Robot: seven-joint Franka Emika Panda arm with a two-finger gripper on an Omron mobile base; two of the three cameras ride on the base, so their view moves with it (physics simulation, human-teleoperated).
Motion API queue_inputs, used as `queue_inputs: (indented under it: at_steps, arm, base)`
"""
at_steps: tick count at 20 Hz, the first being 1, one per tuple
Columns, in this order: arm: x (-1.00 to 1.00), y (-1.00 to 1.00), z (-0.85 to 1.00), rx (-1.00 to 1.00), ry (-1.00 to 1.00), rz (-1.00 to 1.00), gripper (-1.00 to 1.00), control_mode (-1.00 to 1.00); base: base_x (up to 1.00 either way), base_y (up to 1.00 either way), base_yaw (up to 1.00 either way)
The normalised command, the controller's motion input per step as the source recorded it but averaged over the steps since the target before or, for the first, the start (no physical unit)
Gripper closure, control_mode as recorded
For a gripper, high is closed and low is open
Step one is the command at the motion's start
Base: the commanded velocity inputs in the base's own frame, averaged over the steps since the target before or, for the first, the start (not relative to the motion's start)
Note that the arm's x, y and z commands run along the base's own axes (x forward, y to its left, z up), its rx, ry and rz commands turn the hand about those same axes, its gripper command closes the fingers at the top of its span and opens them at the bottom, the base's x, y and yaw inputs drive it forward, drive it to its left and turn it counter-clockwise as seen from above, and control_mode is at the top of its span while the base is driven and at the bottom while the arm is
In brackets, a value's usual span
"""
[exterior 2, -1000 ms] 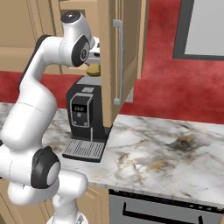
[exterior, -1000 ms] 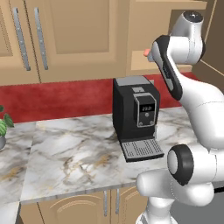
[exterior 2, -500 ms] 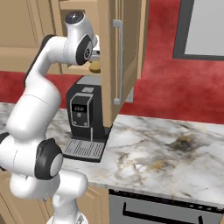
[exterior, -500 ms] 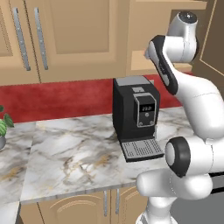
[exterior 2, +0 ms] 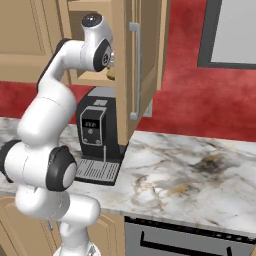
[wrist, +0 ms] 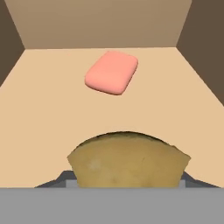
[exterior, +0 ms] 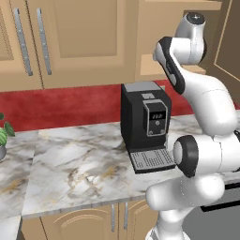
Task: Pick up the bar soap and sponge from the sink, and place them back in the cabinet, and close the cabinet door.
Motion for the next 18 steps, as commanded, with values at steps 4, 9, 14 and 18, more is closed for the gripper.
queue_inputs:
  at_steps: [4, 9, 14, 18]
  arm:
    - [0.38, -0.19, 0.00, 0.00, 0.00, 0.00, 1.00, -1.00]
    - [0.42, -0.19, 0.00, 0.00, 0.00, 0.00, 1.00, -1.00]
    - [0.36, -0.17, 0.00, 0.00, 0.00, 0.00, 1.00, -1.00]
    - [0.33, -0.18, 0.00, 0.00, 0.00, 0.00, 1.00, -1.00]
  base:
    - [0.00, 0.00, 0.00]
    - [0.00, 0.00, 0.00]
    - [0.00, 0.00, 0.00]
    - [0.00, 0.00, 0.00]
